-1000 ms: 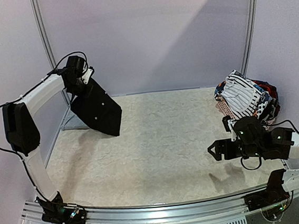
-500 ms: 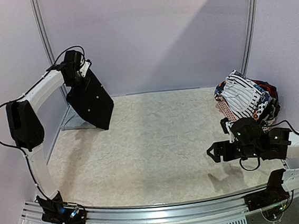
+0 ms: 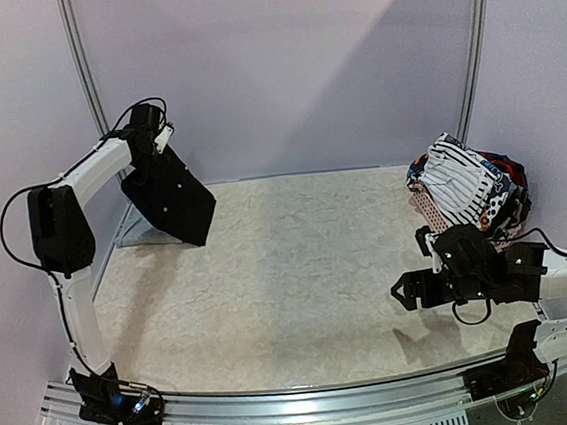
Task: Fold and stack the mixed laundry pile
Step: Place the square-folded shirt at the center of the board.
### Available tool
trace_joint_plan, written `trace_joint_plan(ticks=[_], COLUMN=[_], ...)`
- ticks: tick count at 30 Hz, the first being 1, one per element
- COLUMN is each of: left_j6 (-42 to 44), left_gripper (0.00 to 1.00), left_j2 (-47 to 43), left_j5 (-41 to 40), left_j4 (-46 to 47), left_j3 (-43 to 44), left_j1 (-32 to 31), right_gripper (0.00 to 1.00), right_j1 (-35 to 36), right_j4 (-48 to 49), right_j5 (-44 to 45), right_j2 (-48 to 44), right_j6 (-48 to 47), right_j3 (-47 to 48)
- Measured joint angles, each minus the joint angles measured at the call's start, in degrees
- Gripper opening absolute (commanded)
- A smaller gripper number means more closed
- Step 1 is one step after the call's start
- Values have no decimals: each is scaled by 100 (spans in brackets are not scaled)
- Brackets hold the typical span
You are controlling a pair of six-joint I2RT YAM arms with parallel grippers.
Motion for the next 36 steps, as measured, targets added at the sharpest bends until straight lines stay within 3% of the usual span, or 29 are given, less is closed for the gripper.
trace_joint_plan(ticks=[31, 34, 36], left_j6=[337, 361, 367], left_gripper=[0, 6, 27], left_j2=[992, 1010, 1010], left_j5=[-898, -1058, -1163], left_j4=[1058, 1150, 1191], left_j3=[33, 33, 33], left_j1=[686, 691, 688], right_gripper=[92, 91, 91], right_j1=[0, 0, 0], right_j4=[212, 223, 229], right_j5=[-186, -188, -188], right_j2=[708, 708, 708], right_j6=[44, 52, 70], right_j3=[0, -2, -2])
